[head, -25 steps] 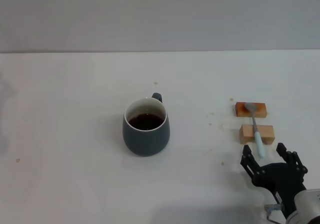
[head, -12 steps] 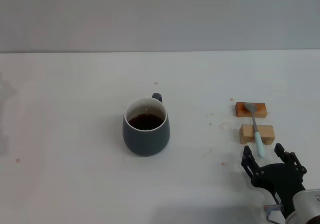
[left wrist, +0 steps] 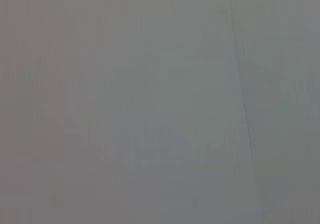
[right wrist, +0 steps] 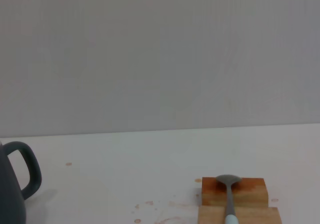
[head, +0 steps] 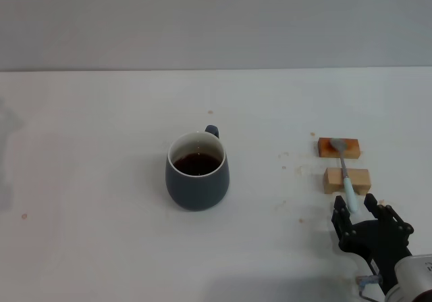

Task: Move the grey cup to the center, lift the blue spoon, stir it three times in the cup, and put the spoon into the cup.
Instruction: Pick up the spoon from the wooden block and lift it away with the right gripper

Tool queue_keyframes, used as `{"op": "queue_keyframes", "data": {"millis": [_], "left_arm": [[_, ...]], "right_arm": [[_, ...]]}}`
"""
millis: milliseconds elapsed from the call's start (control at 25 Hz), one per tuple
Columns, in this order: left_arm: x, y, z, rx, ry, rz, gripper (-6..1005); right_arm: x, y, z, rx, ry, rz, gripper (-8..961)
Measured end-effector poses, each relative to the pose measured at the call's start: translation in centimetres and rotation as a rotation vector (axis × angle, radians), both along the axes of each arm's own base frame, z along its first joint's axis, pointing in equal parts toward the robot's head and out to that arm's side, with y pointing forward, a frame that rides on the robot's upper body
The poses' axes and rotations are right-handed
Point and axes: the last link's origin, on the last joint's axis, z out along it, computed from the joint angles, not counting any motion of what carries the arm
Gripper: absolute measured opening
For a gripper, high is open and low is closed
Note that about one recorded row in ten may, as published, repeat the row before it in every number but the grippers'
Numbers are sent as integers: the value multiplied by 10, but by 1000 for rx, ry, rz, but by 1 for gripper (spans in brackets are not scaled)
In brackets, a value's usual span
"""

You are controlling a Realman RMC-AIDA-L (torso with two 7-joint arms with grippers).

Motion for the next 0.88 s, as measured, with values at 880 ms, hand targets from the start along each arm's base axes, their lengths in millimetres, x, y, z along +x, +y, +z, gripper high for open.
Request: {"op": "queue_keyframes", "data": {"millis": [880], "left_arm": [[3, 1, 0, 5, -4, -10, -2]], "right_arm": [[0, 5, 2, 1, -3, 6, 390]]}}
